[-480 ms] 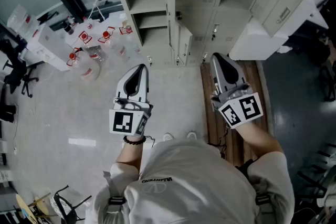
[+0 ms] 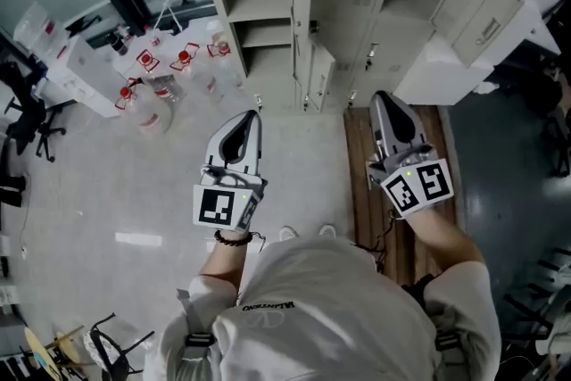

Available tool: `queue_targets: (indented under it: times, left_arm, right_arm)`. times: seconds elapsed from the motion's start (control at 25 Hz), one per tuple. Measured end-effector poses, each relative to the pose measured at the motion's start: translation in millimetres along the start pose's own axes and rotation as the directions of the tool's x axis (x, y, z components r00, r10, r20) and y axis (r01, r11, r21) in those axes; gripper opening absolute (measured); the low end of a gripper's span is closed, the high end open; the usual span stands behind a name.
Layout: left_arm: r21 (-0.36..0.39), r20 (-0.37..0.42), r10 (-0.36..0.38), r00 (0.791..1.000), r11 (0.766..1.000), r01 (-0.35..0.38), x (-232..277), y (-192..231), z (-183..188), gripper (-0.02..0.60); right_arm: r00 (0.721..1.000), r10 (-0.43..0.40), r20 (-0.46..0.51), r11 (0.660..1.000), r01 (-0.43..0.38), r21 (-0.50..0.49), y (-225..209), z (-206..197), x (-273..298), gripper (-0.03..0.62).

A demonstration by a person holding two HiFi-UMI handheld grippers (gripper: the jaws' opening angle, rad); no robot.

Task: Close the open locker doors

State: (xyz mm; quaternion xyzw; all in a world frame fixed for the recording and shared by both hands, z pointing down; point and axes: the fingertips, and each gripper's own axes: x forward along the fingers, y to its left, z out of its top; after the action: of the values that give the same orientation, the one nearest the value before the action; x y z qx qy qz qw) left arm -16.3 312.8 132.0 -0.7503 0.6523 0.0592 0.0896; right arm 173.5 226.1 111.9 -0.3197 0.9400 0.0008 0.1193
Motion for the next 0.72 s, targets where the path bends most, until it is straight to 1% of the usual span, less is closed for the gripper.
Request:
queue_targets:
  times: [0.24, 0.44, 0.6, 0.72]
  left_arm:
    - [-0.022, -0.025, -0.023, 0.999, 1.0, 0.022, -4, 12, -19, 0.005]
    - [-0.034, -0.087, -0.016, 0.996, 0.999, 0.013, 4, 18, -38, 0.005]
    - [-0.036, -0.076, -0.03, 0.997, 0.999, 0.028, 21, 16, -46, 0.005]
    - [-0.032, -0.092, -0.029, 0.995, 0.999, 0.026, 41, 12, -54, 0.005]
  right_arm:
    - [0.999, -0.01, -0.03, 1.0, 0.009, -0.027, 13, -19, 12, 0.011]
    - [0.999, -0.013, -0.035, 1.0, 0.012, -0.02, 14, -27, 21, 0.011]
    - [0.999, 0.01, -0.046, 1.0, -0.011, -0.016, 7, -35, 32, 0.011]
    - [0.998, 0.03, -0.051, 1.0, -0.03, -0.007, -4, -41, 44, 0.011]
